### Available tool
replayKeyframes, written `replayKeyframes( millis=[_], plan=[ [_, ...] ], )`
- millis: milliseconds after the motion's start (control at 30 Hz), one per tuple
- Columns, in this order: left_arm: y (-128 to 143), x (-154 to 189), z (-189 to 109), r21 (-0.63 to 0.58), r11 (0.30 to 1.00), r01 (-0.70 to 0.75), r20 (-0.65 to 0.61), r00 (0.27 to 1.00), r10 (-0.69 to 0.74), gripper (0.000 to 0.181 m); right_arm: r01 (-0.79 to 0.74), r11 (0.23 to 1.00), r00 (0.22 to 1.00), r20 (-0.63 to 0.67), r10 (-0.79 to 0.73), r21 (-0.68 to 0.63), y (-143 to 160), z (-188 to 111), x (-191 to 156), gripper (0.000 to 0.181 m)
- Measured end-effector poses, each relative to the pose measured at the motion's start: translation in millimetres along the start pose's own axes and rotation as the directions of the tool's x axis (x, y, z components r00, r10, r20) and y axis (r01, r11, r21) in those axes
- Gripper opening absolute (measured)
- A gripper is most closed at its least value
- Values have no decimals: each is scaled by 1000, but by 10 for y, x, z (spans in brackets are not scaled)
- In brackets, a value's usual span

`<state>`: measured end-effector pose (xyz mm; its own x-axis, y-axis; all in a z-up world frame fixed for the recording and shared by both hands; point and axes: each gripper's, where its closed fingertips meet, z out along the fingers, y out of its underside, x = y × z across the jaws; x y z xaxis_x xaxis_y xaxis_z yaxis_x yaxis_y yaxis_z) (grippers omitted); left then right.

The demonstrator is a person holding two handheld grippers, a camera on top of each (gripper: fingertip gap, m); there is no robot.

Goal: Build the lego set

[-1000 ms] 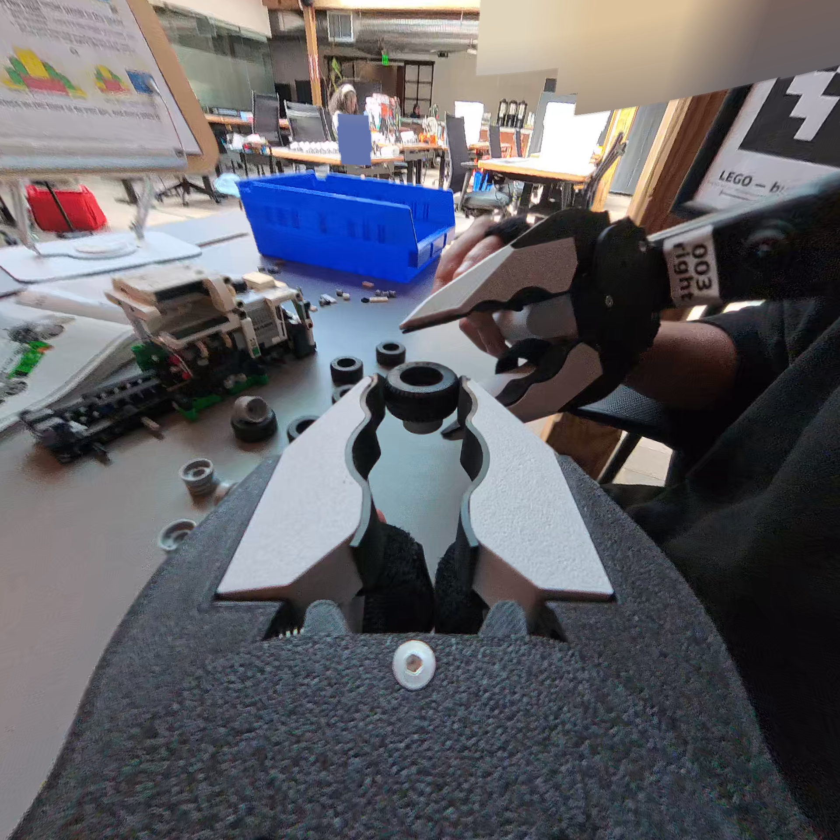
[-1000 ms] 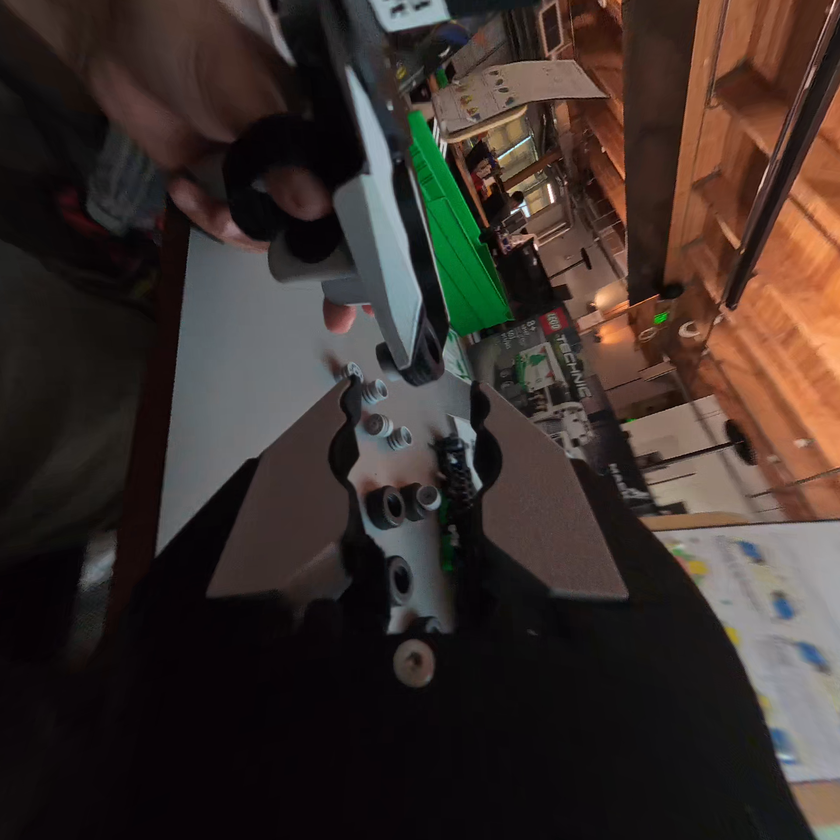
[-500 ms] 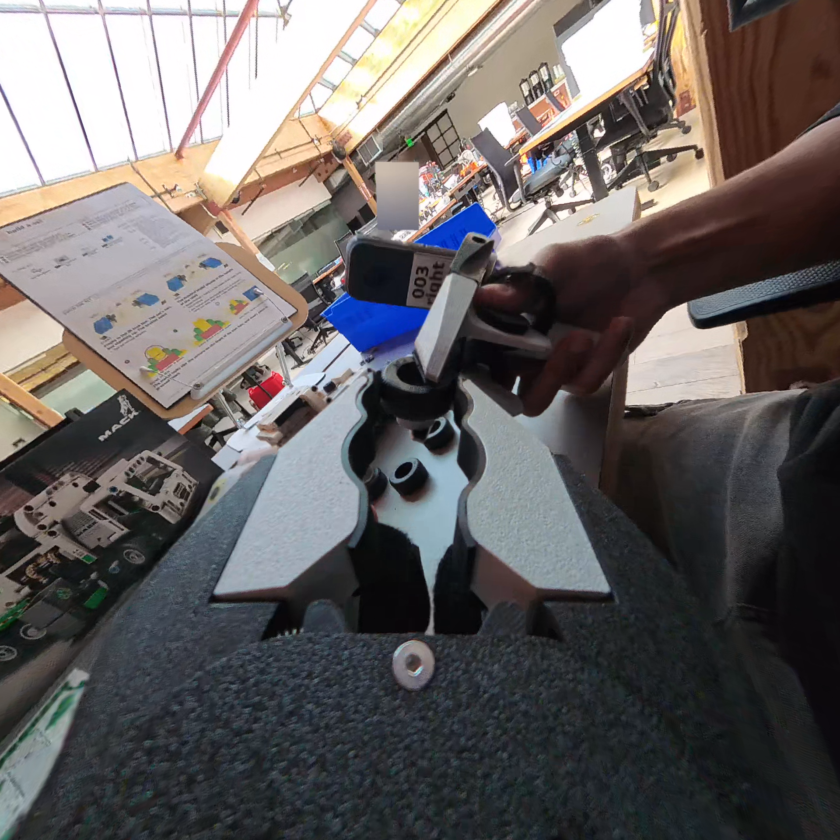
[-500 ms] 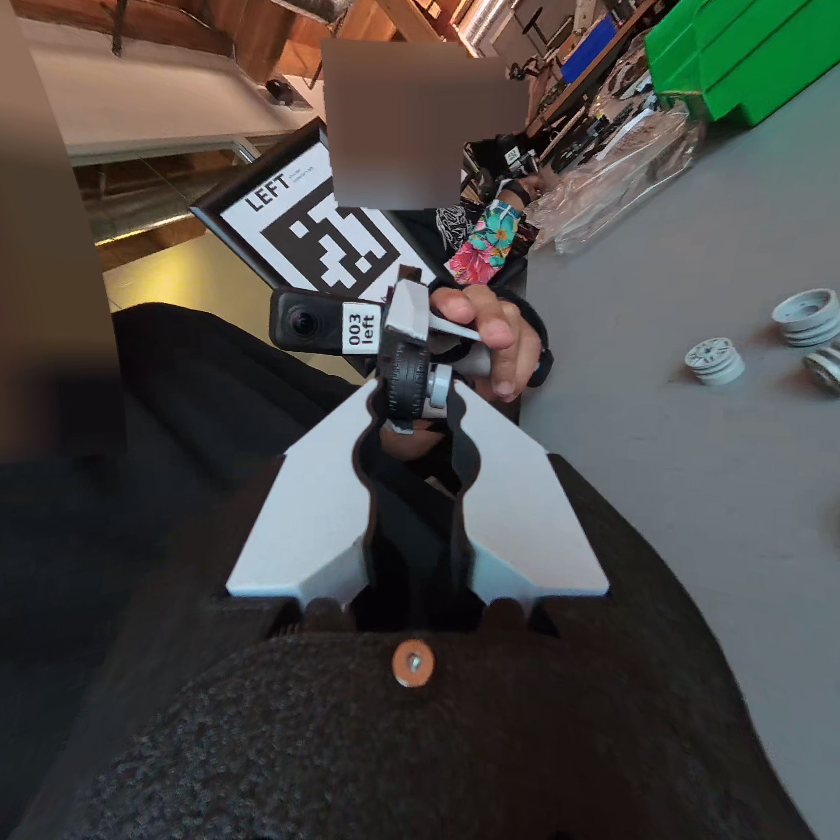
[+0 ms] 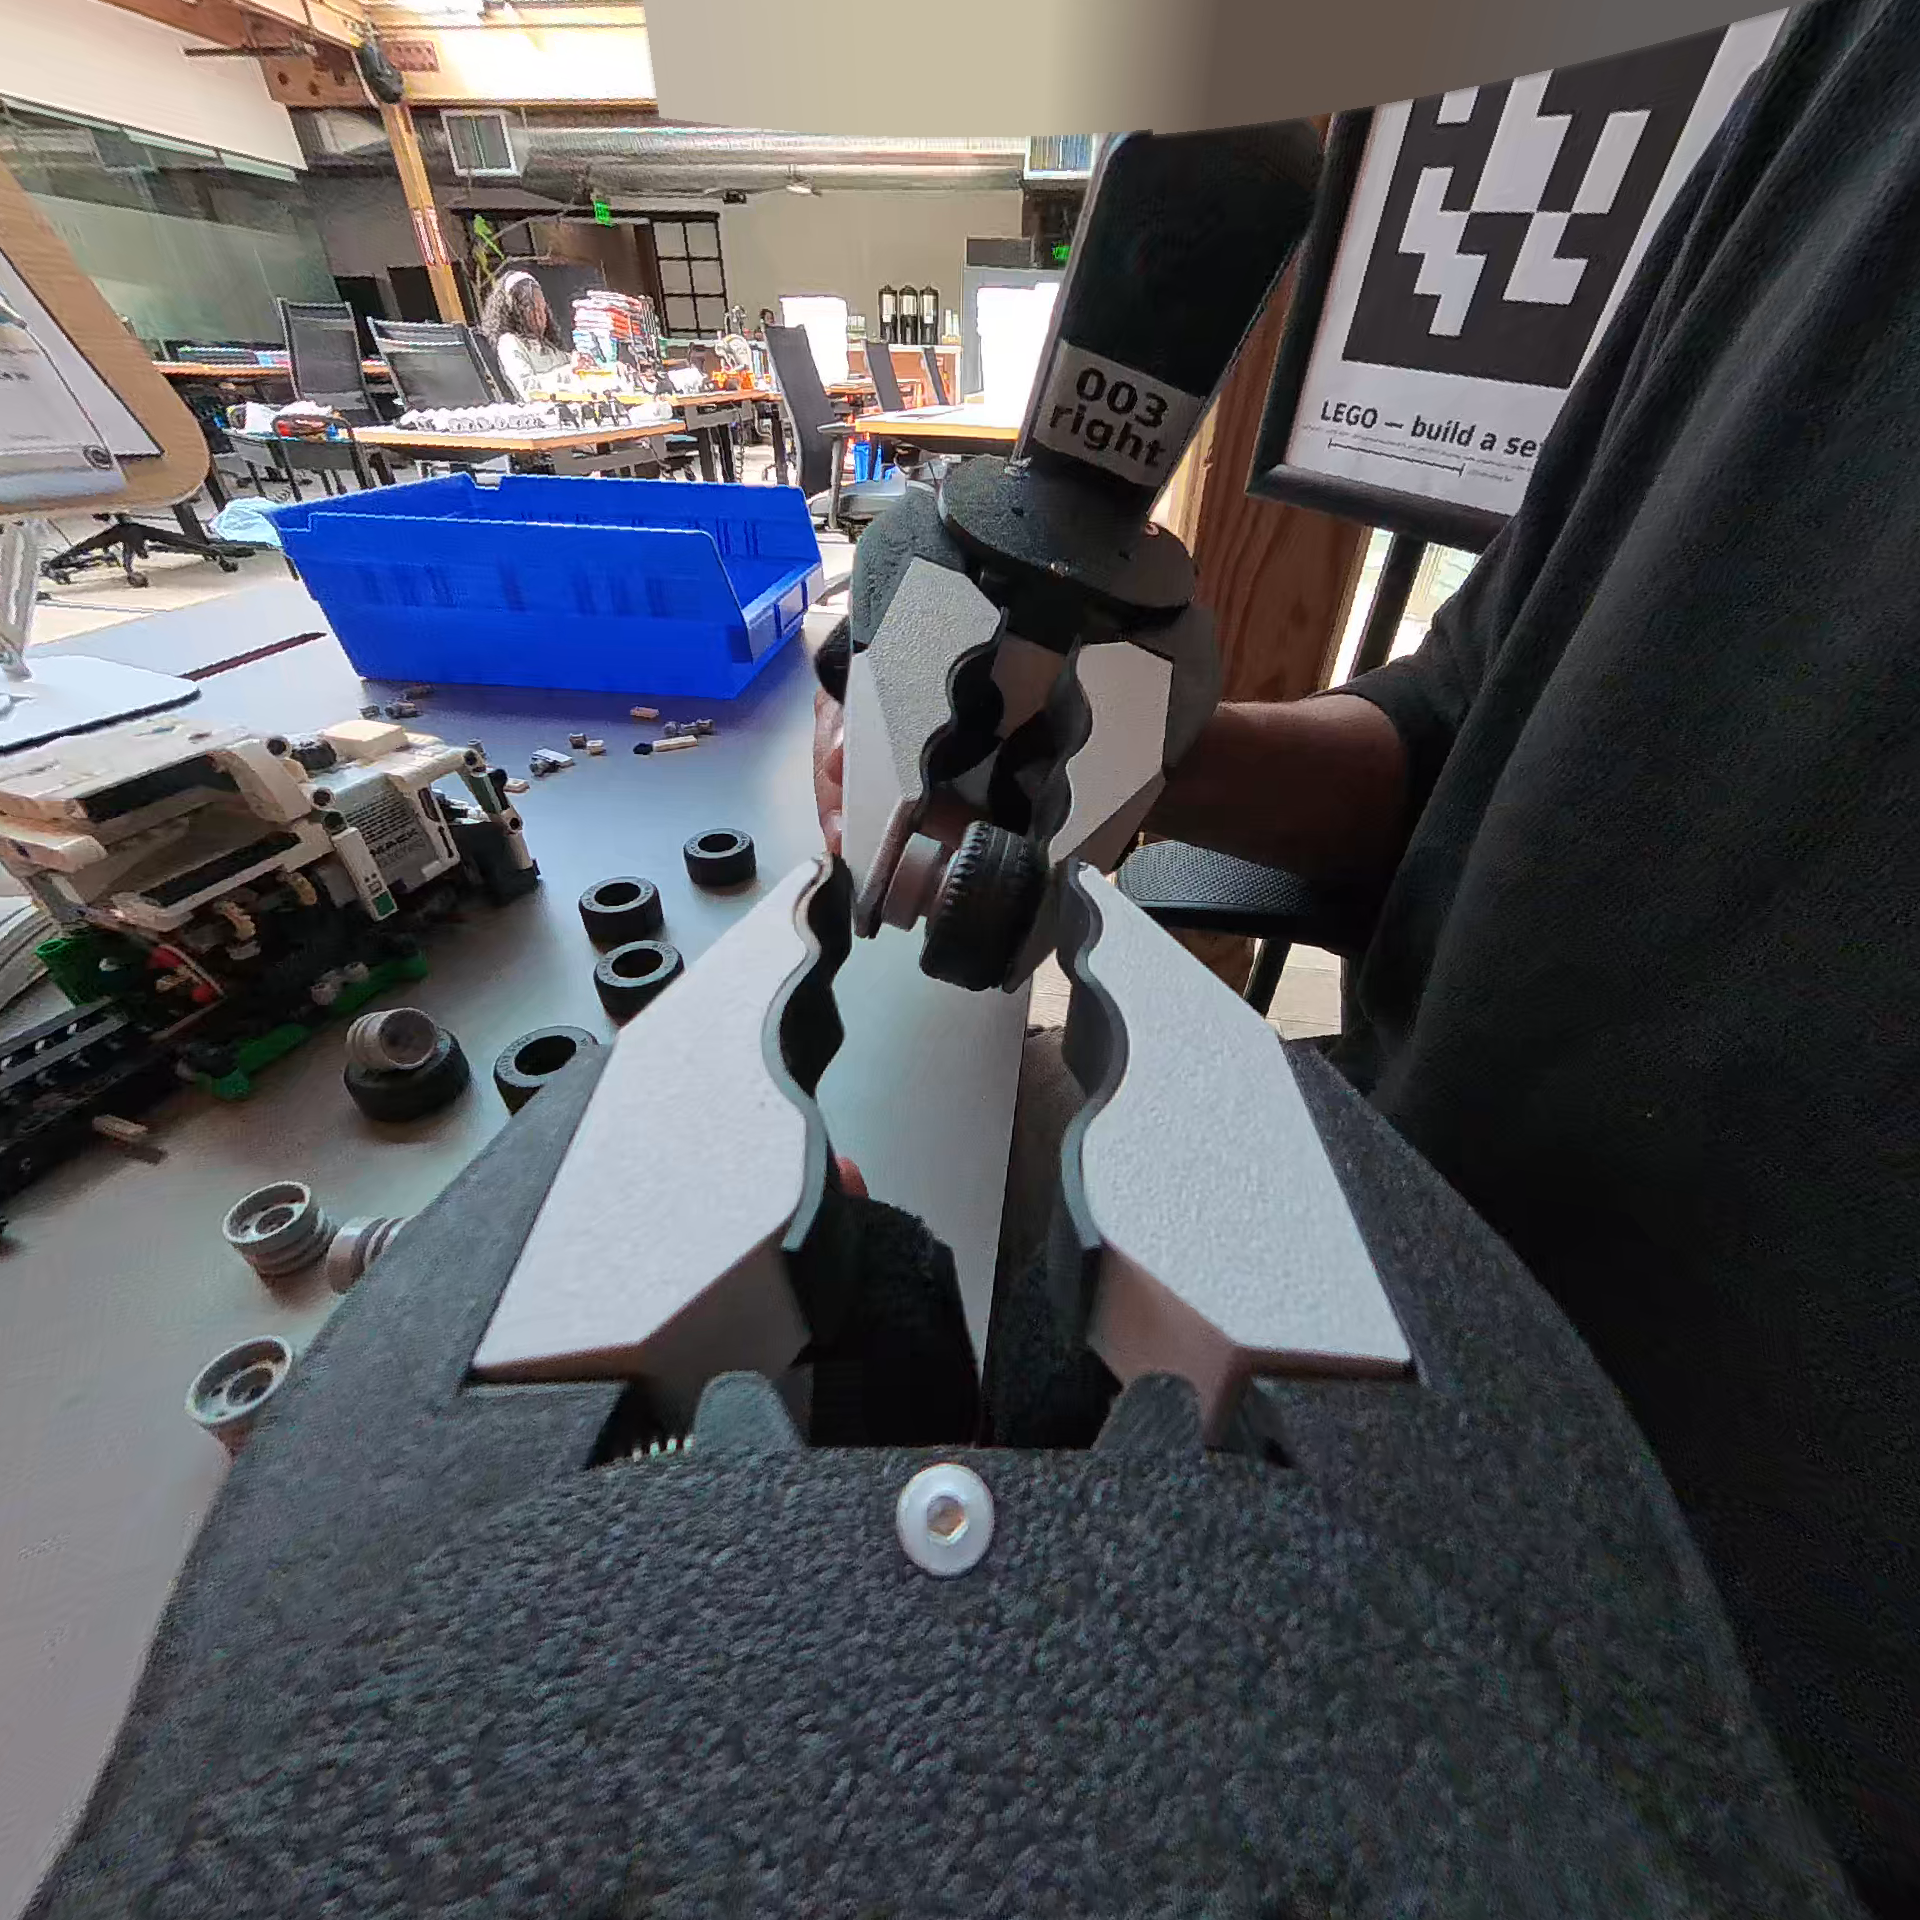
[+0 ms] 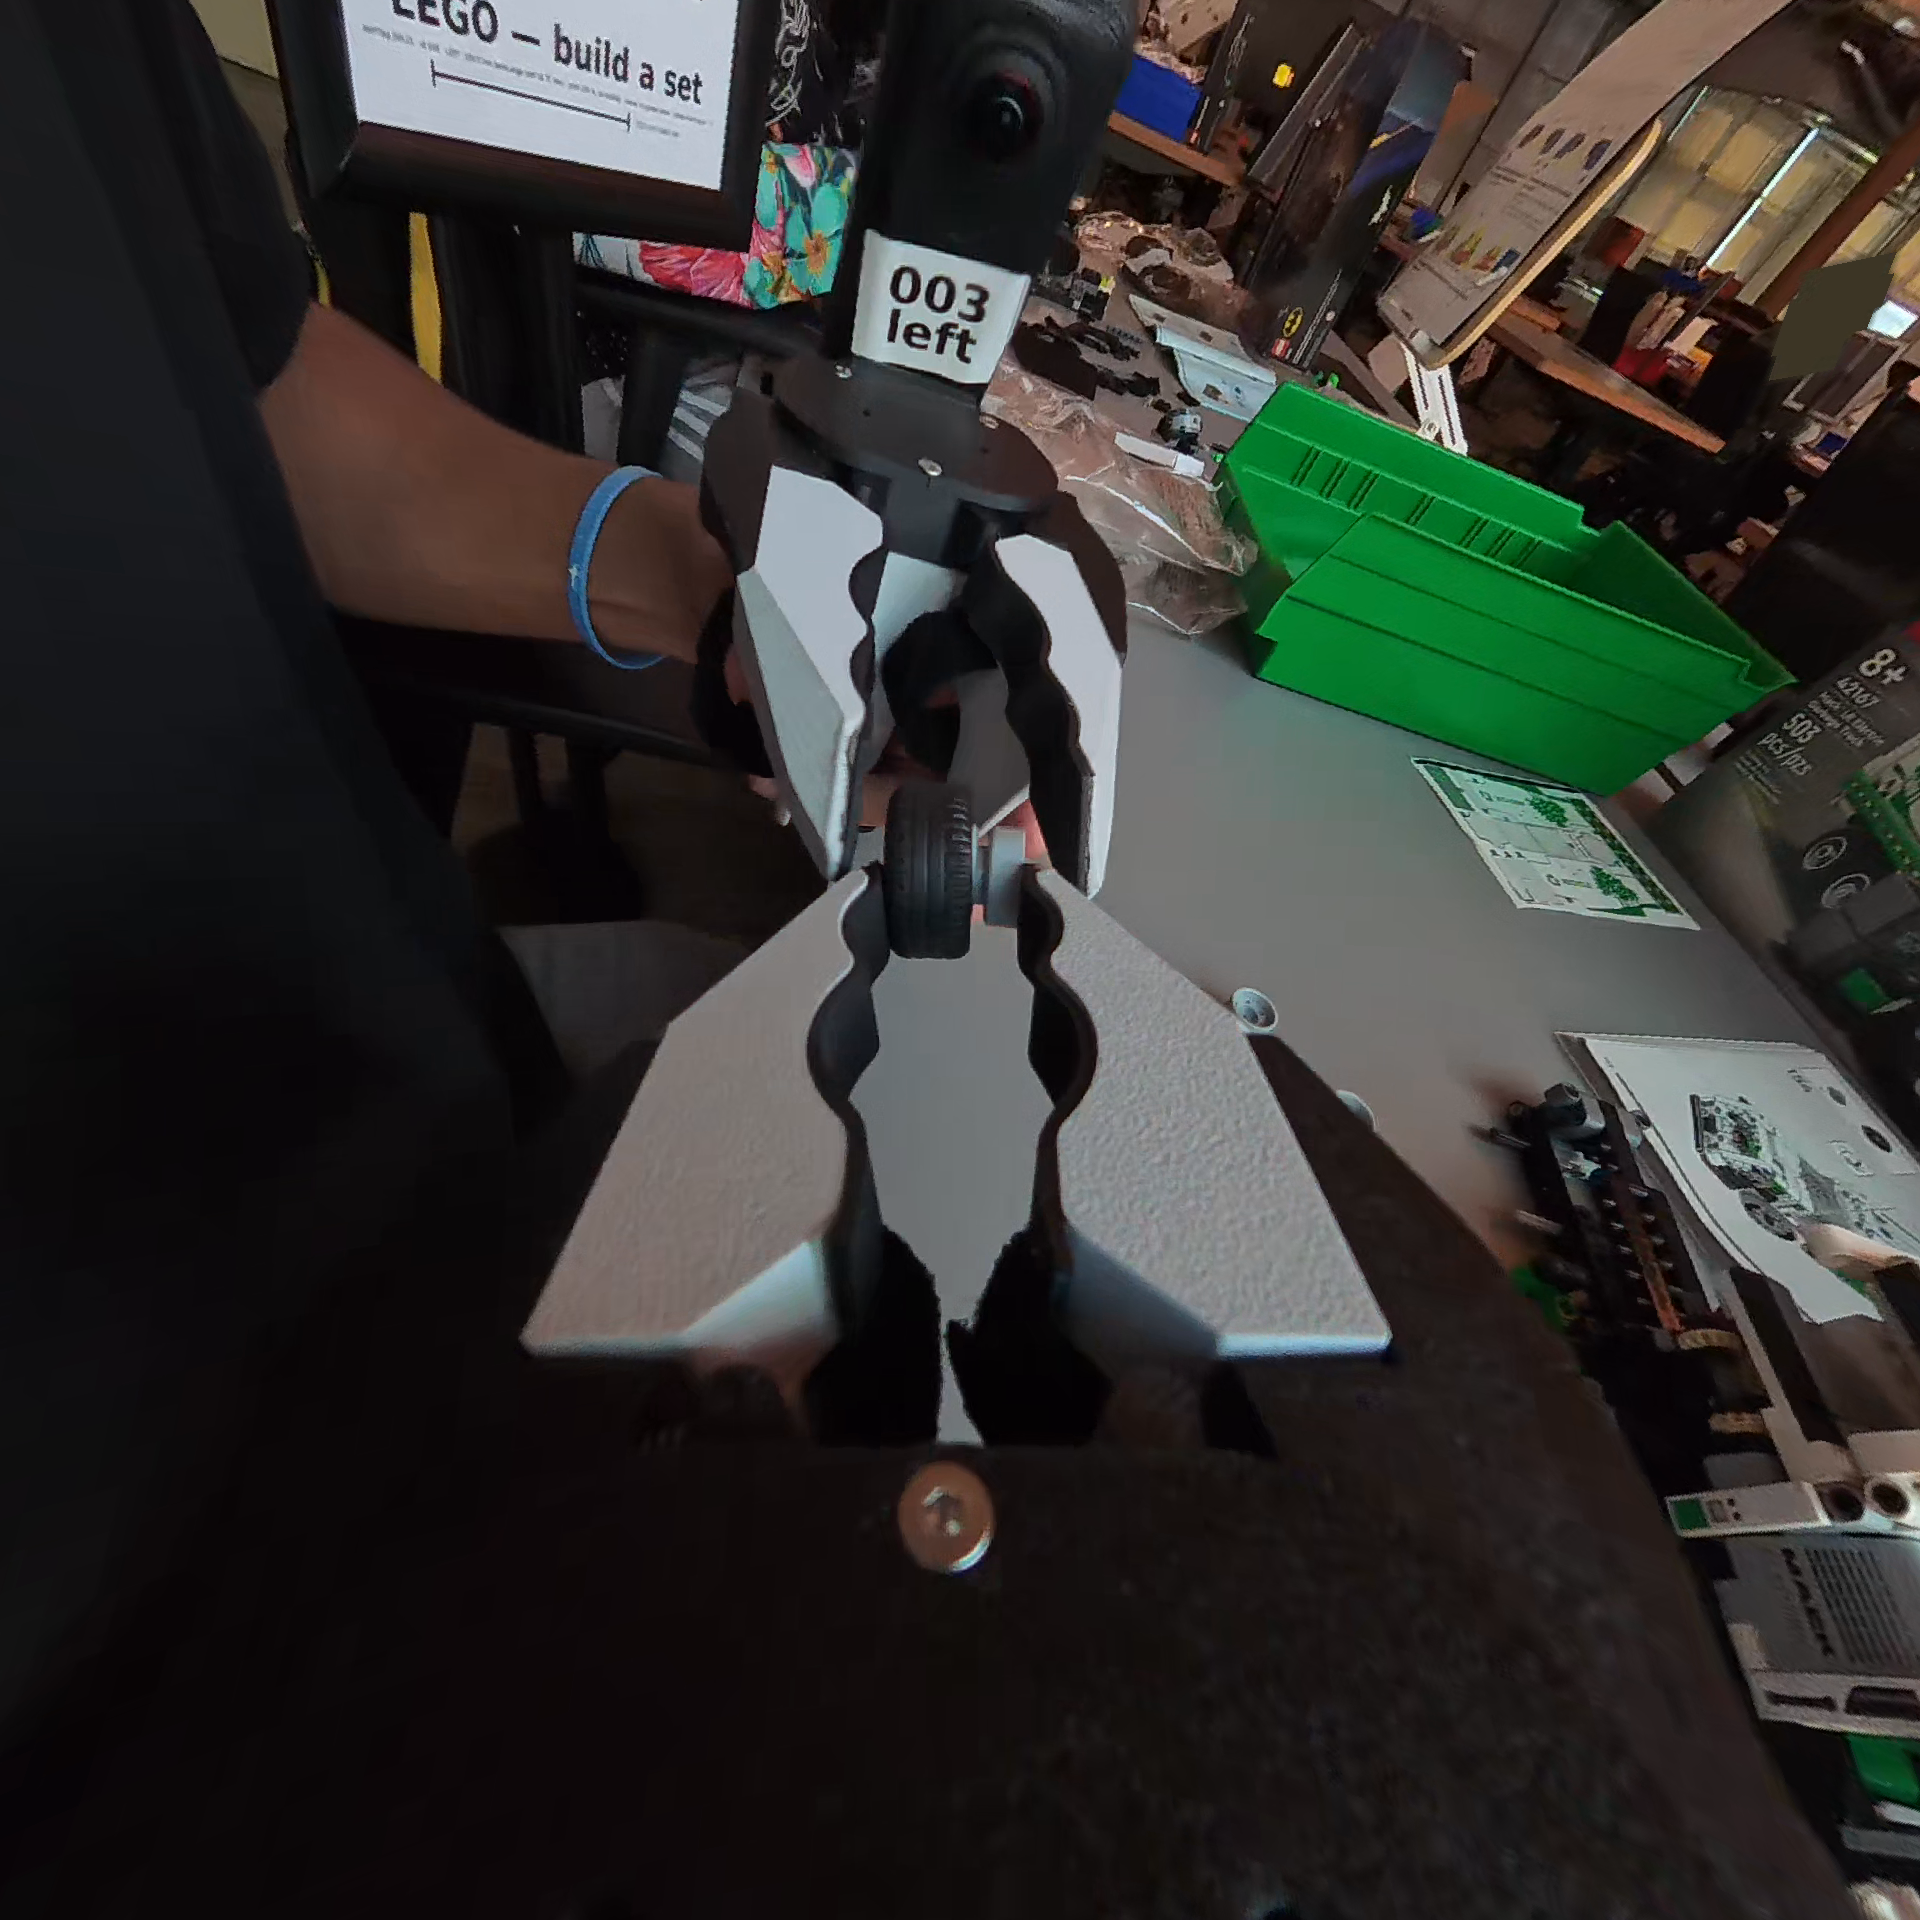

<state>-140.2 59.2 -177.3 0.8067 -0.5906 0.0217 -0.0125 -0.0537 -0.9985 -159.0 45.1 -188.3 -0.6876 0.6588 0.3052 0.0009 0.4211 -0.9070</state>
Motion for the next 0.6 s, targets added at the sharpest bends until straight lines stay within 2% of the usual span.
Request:
replayKeyframes(
  millis=[200, 433, 567, 600],
  plan=[
    [-79, 16, -6, 28, 998, -59, 12, 998, 59, 36, -10, 1000, 1000, 18, 10, 28, -81, -34, -2, 22],
    [24, -50, 33, -35, 996, -76, 28, 997, 77, 33, -57, 998, 997, 51, 58, -14, 50, -33, 4, 19],
    [41, -102, 61, -35, 996, -80, 46, 996, 82, 33, -39, 999, 999, 8, 39, -9, 95, -40, 82, 20],
    [36, -144, 62, -34, 995, -99, 77, 992, 101, 25, -76, 996, 997, -11, 76, -44, 155, -40, 138, 20]
  ],
)
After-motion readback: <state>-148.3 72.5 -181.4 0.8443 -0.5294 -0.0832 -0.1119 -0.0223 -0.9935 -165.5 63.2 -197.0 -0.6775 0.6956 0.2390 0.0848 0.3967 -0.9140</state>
